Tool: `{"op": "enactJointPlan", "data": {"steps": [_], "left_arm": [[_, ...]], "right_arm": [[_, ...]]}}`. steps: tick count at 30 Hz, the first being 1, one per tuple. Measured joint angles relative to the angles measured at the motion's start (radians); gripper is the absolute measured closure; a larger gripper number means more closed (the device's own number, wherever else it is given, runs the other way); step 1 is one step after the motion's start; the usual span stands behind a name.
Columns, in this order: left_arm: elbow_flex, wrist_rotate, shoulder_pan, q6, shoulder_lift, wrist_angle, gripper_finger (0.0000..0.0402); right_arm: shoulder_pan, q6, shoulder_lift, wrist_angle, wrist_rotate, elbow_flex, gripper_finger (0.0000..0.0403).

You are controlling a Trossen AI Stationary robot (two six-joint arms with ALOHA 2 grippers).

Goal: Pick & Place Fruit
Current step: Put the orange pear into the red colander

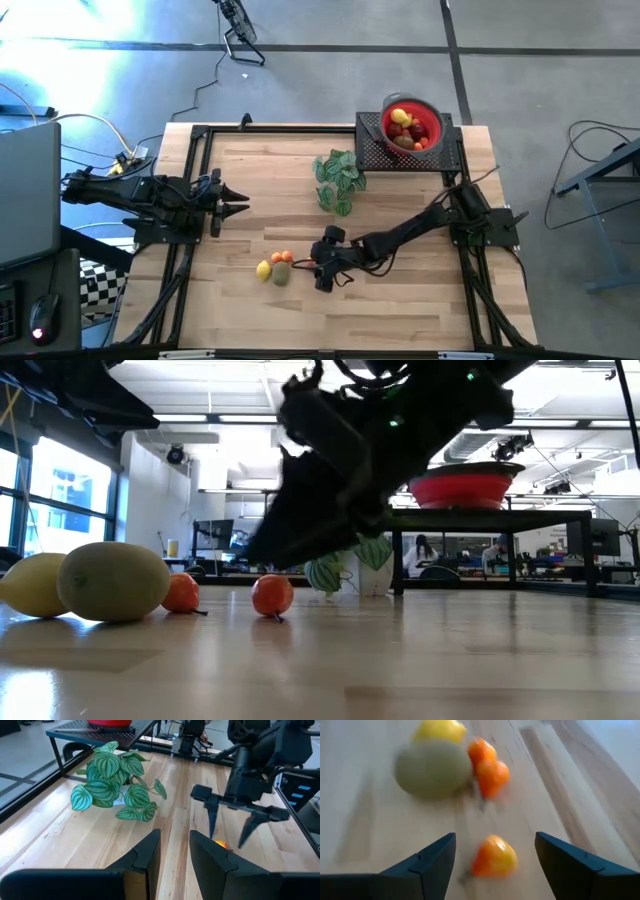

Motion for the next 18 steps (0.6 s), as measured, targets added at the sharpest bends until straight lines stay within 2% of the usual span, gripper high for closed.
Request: {"op": "enactJointPlan", "data": {"steps": [18], "left_arm": [[0.000, 0.000, 0.000, 0.000, 0.000, 0.000, 0.0303]], "right_arm": [[-0.009, 0.027, 0.057, 0.002, -0.019, 0.001, 0.0144]]}}
